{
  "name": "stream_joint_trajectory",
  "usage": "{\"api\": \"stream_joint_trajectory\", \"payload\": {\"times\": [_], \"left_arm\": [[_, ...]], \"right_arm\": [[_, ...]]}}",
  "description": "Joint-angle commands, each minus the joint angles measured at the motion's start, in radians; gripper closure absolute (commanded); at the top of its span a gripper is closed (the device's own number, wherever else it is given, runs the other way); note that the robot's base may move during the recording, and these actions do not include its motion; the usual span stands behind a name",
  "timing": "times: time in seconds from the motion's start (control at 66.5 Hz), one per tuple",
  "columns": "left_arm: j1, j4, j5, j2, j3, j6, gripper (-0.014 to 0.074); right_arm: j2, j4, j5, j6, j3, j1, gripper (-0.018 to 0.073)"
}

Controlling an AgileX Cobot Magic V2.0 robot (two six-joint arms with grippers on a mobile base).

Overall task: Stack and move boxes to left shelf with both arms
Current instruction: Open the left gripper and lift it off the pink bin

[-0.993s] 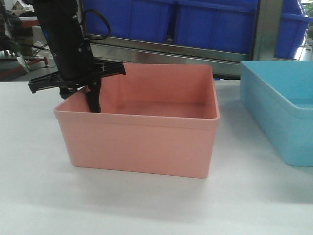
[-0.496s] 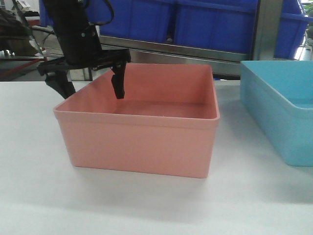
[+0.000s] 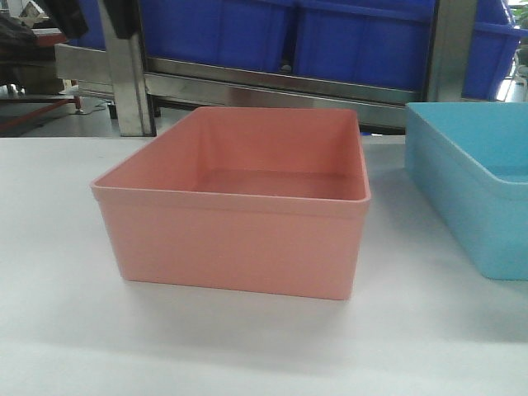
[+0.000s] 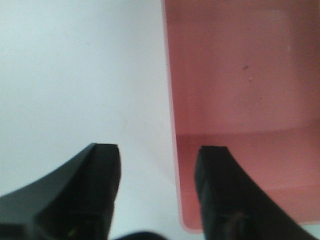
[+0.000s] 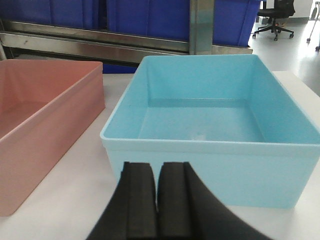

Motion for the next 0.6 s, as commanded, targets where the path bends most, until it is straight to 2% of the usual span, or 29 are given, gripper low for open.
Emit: {"api": "stream_joint_trajectory", "payload": {"times": [0.0, 0.075, 0.271, 0.481, 0.587], "left_arm": [[0.033, 0.018, -0.069, -0.132, 0.065, 0.005, 0.0521], [0.067, 0.014, -0.122, -0.211, 0.158, 0.005, 0.0610], [0.115, 0.016, -0.303, -0.459, 0.499, 0.005, 0.0605], [0.115, 0.037, -0.675, -0.781, 0.951, 0.005, 0.0605], [0.115, 0.038, -0.806, -0.909, 1.124, 0.005, 0.0605]], "right_arm": [[-0.021, 0.001, -0.101, -0.005, -0.018, -0.005, 0.0503], [-0.021, 0.001, -0.106, -0.005, -0.018, -0.005, 0.0503], [-0.021, 0.015, -0.141, -0.005, -0.020, -0.005, 0.0503], [-0.016, 0.042, -0.075, -0.005, -0.091, -0.005, 0.0503], [0.006, 0.042, 0.007, -0.005, -0.149, -0.005, 0.0503]]}}
